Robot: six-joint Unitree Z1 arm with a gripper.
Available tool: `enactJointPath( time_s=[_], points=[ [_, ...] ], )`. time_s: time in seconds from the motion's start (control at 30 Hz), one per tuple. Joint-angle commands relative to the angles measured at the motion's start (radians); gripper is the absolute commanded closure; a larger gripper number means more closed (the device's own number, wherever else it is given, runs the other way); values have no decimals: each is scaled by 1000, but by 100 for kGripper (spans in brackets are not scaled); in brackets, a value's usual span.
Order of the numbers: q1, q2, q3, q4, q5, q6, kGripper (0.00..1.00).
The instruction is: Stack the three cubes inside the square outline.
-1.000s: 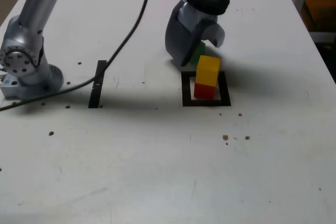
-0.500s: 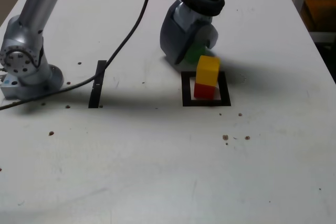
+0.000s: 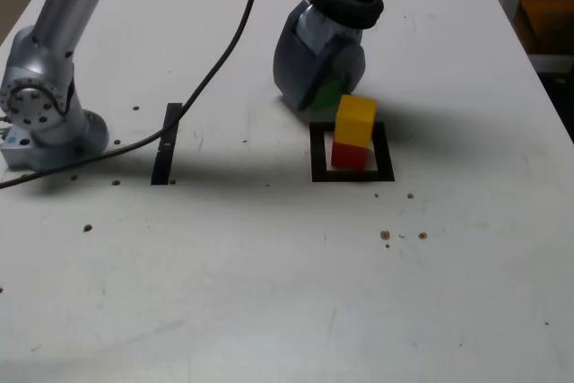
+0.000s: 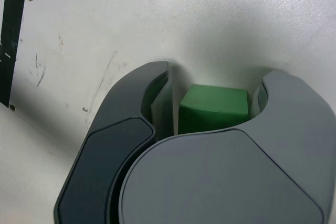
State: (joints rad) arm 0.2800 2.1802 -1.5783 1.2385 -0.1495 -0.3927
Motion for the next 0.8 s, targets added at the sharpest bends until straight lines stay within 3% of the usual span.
enactJointPath(
  time_s=[0.0, 0.07, 0.13, 0.47, 0.77],
  points=[
    [7, -23, 12, 4, 6, -1, 63],
    [15, -33, 24, 7, 13, -1, 75],
    [19, -34, 26, 9, 16, 0, 79],
    [20, -34, 5, 29, 23, 0, 83],
    [23, -33, 6, -1, 16, 0, 89]
  ],
)
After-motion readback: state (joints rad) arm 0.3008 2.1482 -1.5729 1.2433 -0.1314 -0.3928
